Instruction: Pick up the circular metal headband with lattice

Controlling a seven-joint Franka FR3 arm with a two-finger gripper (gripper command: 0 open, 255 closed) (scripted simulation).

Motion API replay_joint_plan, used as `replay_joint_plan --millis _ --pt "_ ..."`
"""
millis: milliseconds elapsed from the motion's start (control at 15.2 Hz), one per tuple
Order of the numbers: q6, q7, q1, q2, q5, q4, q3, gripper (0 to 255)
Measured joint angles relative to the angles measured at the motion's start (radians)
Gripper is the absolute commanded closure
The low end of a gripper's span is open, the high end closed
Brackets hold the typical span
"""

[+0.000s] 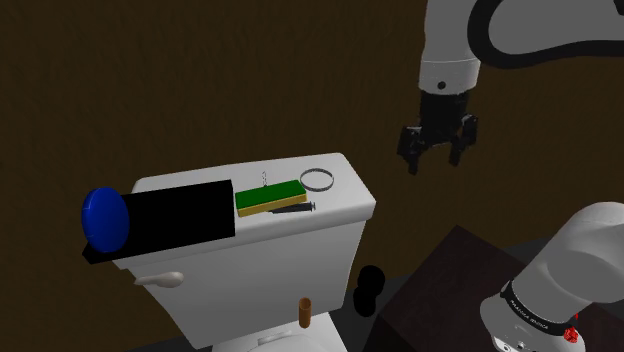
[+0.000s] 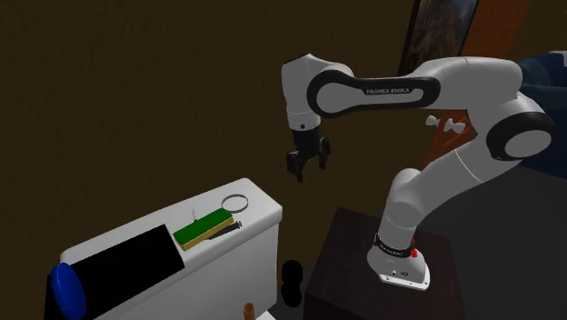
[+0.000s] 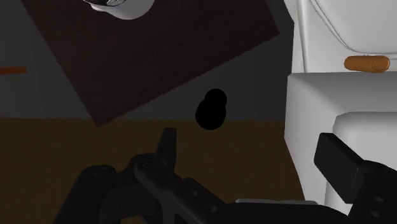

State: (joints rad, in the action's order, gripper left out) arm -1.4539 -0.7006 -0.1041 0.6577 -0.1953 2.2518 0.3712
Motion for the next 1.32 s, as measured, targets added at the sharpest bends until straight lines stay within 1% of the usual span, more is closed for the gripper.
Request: replay_joint_plan --millis 198,330,528,726,792,924,1056,1122,1320 --pt "-0.023 -0.190 -0.043 -0.085 -0.037 -0.066 0.086 0" --pt "-0.034 -0.324 -0.074 -0.157 -0.051 -0.131 0.146 0" --pt "-0.066 -0.521 -0.122 -0.271 -0.050 -0.216 0.230 0" --pt "-0.083 -0.734 -0.162 -0.401 -0.023 -0.325 0.313 0" --pt "-0.093 -0.809 -0.173 -0.460 -0.002 -0.369 0.344 0" --pt "-0.111 -0.948 -0.186 -0.553 0.040 -0.430 0.381 0" --pt "-0.114 -1.073 -0.187 -0.645 0.088 -0.501 0.403 0" --pt "-0.124 -1.106 -0.184 -0.670 0.102 -0.511 0.407 0" --pt "-0.162 -1.129 -0.181 -0.689 0.113 -0.488 0.409 0"
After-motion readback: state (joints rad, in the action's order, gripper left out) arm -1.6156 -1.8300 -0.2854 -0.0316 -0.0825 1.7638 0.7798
